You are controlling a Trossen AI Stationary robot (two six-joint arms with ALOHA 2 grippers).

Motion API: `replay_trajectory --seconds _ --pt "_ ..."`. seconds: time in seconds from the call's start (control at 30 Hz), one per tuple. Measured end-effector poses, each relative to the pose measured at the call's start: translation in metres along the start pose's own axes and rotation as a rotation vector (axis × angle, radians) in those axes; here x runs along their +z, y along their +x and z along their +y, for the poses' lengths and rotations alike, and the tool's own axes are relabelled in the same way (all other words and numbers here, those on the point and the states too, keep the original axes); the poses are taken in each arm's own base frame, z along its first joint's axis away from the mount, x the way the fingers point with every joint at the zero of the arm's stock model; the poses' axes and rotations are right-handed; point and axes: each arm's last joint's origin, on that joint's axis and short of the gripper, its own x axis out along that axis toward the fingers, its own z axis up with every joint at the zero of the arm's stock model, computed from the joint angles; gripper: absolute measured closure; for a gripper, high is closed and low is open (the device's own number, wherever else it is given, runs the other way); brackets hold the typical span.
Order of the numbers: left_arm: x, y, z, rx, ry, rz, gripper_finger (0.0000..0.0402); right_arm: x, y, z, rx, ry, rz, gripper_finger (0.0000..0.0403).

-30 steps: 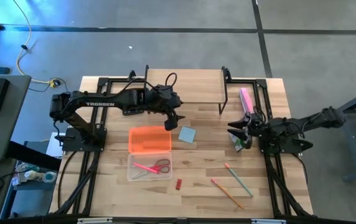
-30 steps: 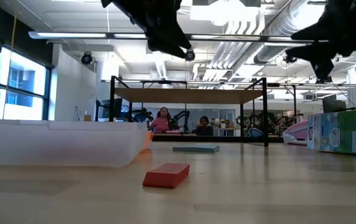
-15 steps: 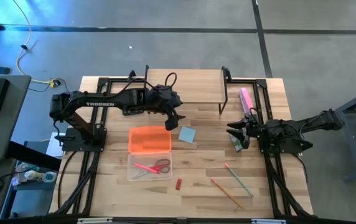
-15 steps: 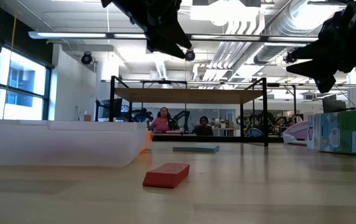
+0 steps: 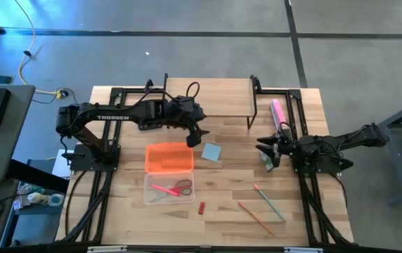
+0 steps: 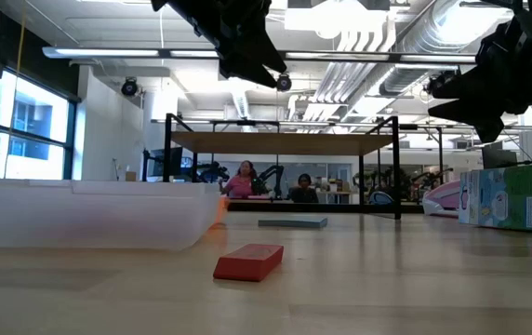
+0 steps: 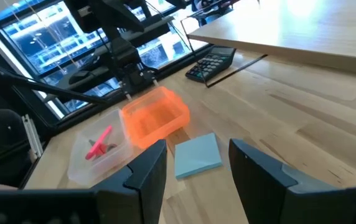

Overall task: Pack school essentials
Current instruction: Put the blue sticky note into the supply box

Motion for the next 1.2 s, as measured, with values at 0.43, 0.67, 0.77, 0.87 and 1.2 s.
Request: replay_trajectory --seconds 0.43,0.67,0.77,0.87,1.2 --pt "0.001 0.0 0.001 0.023 0.0 -0.007 0.0087 0.0 0.0 0.0 -0.001 -0.001 0.001 0.0238" --pt "0.001 0.0 0.0 0.015 0.055 -0.008 0.0087 0.0 0.0 0.0 -0.001 -0.001 0.002 0.0238" --pt "0.002 0.0 -0.001 -0.022 0.069 -0.02 0.0087 0.0 0.0 0.0 -0.001 -0.001 0.002 0.0238" --pt "0.005 0.0 -0.001 -0.055 0.076 -0.056 0.0087 0.0 0.0 0.0 -0.001 -0.001 0.002 0.0238" --pt "0.01 -0.001 -0.005 -0.121 0.138 -0.117 0.0087 0.0 0.0 0.0 -0.001 -0.001 0.002 0.0238"
